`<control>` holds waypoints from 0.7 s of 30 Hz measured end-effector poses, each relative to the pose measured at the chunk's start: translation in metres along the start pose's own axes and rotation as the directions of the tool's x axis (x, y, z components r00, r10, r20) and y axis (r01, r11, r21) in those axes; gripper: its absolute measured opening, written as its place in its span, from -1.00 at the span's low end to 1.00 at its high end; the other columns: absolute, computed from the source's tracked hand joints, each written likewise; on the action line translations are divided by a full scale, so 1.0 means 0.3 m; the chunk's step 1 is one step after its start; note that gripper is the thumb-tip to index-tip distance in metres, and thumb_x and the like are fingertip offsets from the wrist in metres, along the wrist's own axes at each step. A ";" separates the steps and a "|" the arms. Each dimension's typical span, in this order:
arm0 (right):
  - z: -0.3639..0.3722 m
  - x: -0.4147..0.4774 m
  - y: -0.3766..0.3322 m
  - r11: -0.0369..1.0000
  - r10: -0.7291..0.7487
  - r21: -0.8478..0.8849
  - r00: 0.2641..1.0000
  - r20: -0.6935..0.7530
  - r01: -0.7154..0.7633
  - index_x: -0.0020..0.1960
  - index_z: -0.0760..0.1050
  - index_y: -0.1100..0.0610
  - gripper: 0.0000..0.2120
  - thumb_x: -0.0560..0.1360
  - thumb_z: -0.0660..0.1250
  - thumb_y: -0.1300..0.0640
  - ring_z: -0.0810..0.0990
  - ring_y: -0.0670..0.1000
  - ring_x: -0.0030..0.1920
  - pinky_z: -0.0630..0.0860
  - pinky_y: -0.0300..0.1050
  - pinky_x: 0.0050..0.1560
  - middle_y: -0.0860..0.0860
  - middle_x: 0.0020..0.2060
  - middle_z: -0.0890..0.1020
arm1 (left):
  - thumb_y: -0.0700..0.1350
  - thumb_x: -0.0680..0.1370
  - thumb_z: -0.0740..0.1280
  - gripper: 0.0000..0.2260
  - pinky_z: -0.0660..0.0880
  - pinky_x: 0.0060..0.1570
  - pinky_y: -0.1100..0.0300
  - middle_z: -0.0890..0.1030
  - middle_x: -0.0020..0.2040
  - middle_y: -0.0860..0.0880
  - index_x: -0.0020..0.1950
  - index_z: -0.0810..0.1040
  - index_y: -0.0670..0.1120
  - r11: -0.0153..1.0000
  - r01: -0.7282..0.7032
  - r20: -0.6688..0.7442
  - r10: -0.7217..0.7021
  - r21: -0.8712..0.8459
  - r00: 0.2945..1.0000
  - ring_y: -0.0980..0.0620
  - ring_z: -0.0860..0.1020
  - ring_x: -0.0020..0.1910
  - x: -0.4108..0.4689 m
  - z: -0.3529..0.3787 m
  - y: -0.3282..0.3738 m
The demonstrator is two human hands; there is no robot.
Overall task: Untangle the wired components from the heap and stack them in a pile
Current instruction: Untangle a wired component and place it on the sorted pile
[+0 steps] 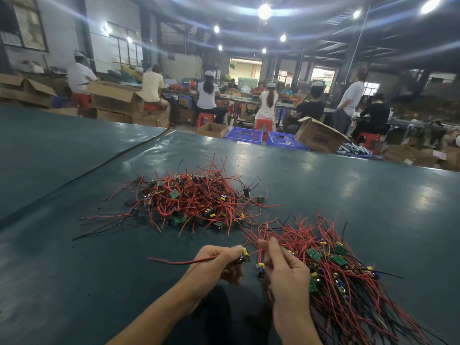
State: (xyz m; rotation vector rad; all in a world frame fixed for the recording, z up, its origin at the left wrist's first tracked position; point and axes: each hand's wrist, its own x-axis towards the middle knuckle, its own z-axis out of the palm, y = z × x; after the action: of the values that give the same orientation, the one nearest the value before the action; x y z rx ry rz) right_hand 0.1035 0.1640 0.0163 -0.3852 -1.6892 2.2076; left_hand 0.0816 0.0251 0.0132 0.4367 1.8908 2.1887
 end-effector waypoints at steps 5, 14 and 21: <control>-0.049 0.026 -0.033 0.981 0.028 0.192 0.991 -0.128 -0.003 -0.22 0.68 0.13 -0.71 0.59 0.29 0.09 0.19 -0.15 -0.58 0.15 -0.33 -0.63 -0.01 -0.45 0.41 | 0.12 0.31 0.47 -0.74 0.47 -0.38 0.23 0.54 -0.42 -0.13 -0.37 0.63 -0.07 0.986 0.000 -0.112 -0.019 -0.168 0.994 -0.02 0.50 -0.45 0.012 -0.025 -0.006; 0.040 -0.050 0.025 0.981 -0.075 -0.136 0.916 0.393 0.139 -0.32 0.54 0.23 -0.51 0.39 0.30 -0.23 0.51 0.12 -0.39 0.54 -0.11 -0.29 0.12 -0.44 0.56 | 0.21 0.44 0.31 -0.61 0.46 -0.35 0.24 0.49 -0.45 -0.05 -0.44 0.54 -0.05 0.980 0.035 0.005 -0.035 -0.194 0.999 0.02 0.45 -0.45 0.007 -0.007 -0.006; 0.055 -0.065 0.018 0.964 -0.072 -0.201 0.901 0.428 0.173 -0.34 0.58 0.29 -0.53 0.37 0.37 -0.16 0.53 -0.06 -0.38 0.53 -0.05 -0.25 0.05 -0.45 0.59 | 0.25 0.45 0.24 -0.55 0.43 -0.40 0.35 0.45 -0.50 0.07 -0.51 0.51 -0.01 0.993 0.077 0.025 -0.075 -0.094 0.997 0.16 0.44 -0.50 0.012 -0.016 -0.007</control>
State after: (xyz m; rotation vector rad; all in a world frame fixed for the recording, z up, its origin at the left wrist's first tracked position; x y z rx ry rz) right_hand 0.1140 0.1401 0.0155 0.1577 -2.1386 2.1060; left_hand 0.0764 0.0224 0.0109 0.3642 1.7536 2.2045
